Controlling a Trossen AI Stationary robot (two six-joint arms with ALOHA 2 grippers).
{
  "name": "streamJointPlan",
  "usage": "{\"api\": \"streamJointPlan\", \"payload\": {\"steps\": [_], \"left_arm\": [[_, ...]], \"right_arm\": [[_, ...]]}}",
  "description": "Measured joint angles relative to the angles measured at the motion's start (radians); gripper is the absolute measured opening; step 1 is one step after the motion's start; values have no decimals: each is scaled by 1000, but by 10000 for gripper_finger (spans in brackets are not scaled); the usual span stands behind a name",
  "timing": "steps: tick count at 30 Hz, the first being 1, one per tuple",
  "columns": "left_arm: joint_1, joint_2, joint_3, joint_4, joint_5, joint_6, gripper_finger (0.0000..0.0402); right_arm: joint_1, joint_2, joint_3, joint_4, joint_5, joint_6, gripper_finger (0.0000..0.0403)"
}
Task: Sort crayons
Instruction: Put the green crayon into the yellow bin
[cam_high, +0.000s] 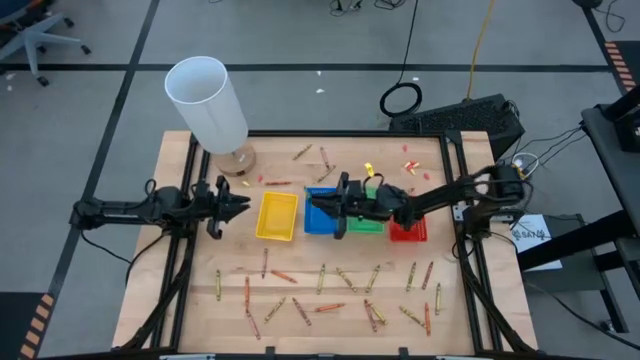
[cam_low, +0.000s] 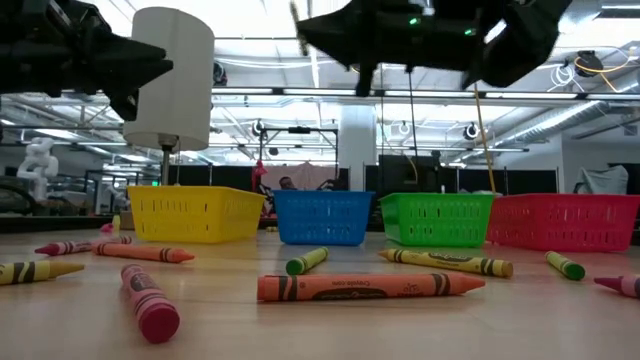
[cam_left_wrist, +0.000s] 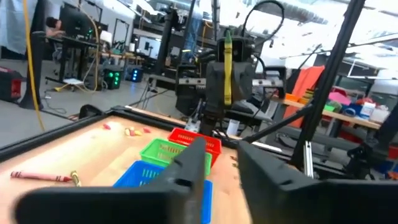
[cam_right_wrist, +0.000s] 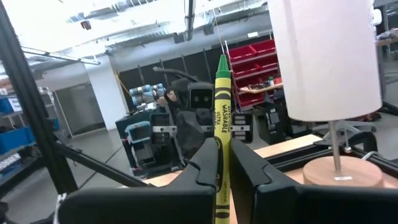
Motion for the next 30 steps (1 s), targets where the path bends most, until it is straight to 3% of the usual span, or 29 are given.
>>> {"api": "streamJointPlan", "payload": {"steps": [5, 10, 19, 30], "left_arm": [[0, 99, 0, 110, -6, -10, 198], [-1, 200, 0, 206, -5, -35, 242], [-48, 356, 0, 346, 5, -27, 250], [-55, 412, 0, 381, -32, -27, 235]], "right_arm": [[0, 143, 141, 3, -1, 0, 4], [0, 260, 297, 2, -2, -8, 4], [0, 391, 507, -75, -3, -12, 4], [-2, 400, 532, -114, -3, -12, 4]]}}
